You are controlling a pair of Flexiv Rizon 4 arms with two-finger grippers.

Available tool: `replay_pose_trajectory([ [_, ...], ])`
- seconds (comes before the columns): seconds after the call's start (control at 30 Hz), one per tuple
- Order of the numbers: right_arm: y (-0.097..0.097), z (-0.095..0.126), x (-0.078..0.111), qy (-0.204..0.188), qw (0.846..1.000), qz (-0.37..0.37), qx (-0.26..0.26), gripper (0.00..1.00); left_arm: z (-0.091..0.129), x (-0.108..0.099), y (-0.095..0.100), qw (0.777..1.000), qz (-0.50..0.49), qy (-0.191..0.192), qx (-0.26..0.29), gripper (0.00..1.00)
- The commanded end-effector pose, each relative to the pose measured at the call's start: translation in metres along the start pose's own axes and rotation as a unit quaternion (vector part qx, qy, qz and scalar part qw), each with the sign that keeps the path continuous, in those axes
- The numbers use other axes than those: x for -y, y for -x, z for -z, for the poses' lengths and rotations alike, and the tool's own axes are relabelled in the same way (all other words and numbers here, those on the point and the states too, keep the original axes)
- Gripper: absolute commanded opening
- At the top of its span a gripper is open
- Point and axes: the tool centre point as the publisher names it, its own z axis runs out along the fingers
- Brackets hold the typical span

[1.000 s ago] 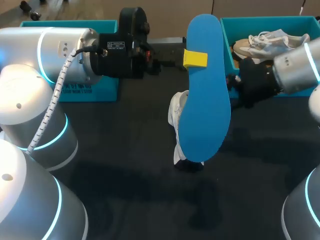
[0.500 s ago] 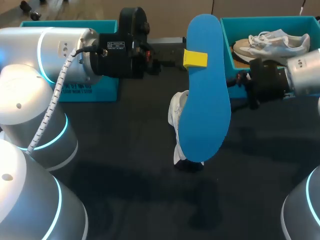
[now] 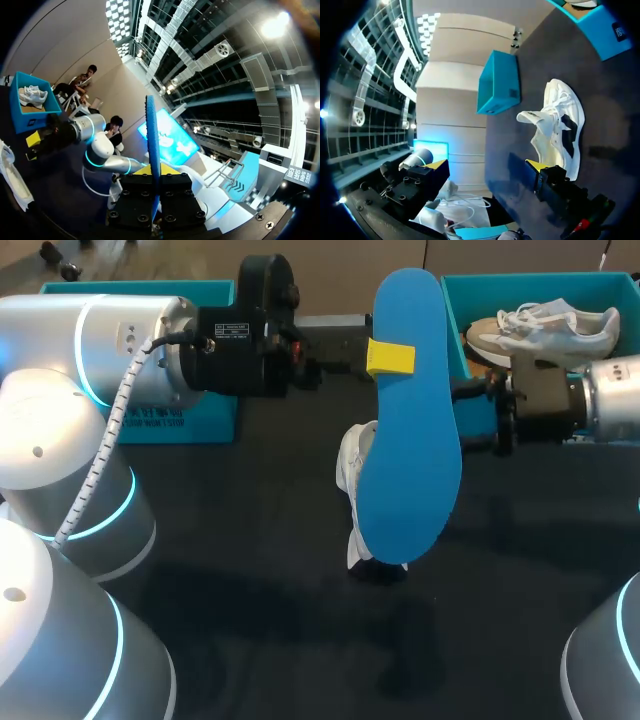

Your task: Take the shoe out of the shoebox, open the shoe tongue, remove and reinsert the insole, then place the shoe into the shoebox

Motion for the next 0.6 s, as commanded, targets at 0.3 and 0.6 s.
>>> replay_pose_trajectory([
  [0.3, -0.052, 0.012, 0.007, 0.005, 0.999, 0.013, -0.049, 1.00, 0.000, -0.002, 0.000, 1.000, 0.000, -0.001, 0.001, 0.00],
  [0.6, -0.055, 0.013, 0.007, 0.009, 0.999, 0.014, -0.049, 1.00, 0.000, -0.002, 0.000, 1.000, 0.000, -0.001, 0.001, 0.00],
])
